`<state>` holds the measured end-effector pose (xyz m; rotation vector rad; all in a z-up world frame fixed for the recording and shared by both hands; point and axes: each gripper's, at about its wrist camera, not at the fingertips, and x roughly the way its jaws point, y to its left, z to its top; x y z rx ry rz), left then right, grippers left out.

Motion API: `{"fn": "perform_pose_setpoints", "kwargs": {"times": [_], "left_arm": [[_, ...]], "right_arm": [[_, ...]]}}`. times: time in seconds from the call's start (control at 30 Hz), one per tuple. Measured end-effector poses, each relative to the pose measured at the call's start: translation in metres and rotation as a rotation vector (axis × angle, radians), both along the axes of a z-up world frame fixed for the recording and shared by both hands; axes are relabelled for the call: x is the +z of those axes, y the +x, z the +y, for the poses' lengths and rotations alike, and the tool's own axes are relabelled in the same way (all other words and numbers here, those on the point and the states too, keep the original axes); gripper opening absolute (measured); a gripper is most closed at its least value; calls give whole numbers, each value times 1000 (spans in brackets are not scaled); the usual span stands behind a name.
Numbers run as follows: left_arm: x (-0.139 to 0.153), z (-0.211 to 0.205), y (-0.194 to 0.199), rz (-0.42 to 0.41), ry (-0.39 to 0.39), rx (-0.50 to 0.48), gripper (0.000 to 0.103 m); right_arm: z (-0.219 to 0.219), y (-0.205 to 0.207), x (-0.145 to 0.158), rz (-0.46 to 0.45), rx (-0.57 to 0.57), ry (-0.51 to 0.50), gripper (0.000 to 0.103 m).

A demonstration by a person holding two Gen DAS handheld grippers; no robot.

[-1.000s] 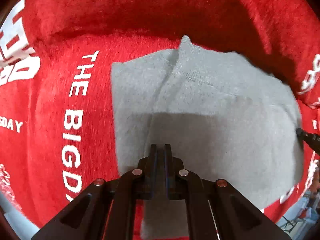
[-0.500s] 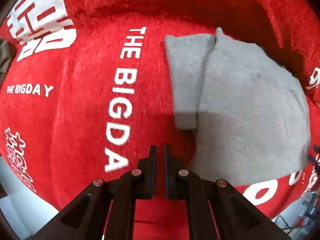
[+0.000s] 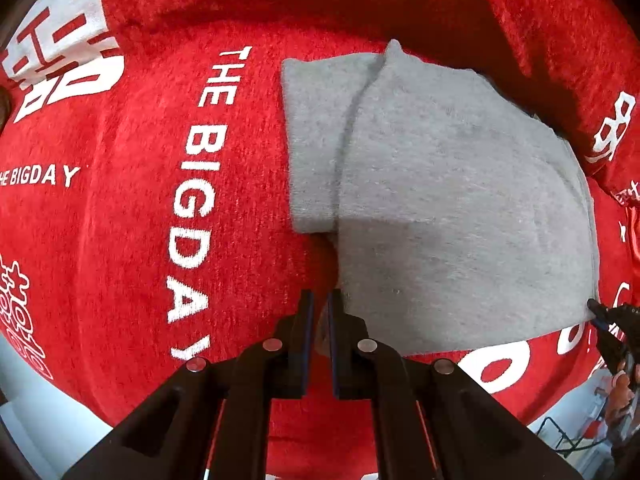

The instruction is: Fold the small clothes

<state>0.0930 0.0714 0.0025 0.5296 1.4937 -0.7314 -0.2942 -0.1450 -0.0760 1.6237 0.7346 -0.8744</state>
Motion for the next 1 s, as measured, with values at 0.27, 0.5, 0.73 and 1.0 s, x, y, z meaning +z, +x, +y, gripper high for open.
{"fn": "perform_pose_setpoints", "kwargs": {"times": [0.27, 0.5, 0.73, 1.0], "left_arm": [[-4, 16, 10, 12, -8, 50, 8], [-9, 27, 16, 31, -8, 74, 8], [-13, 34, 24, 37, 6, 90, 8], [-2, 42, 34, 2, -23, 67, 8]], "right_arm": [[14, 31, 19, 33, 128, -30, 19], [82, 110, 12, -281, 270, 106, 58], [148, 203, -45, -500, 199, 349, 58], [153, 250, -45, -465, 229, 295, 8]]}}
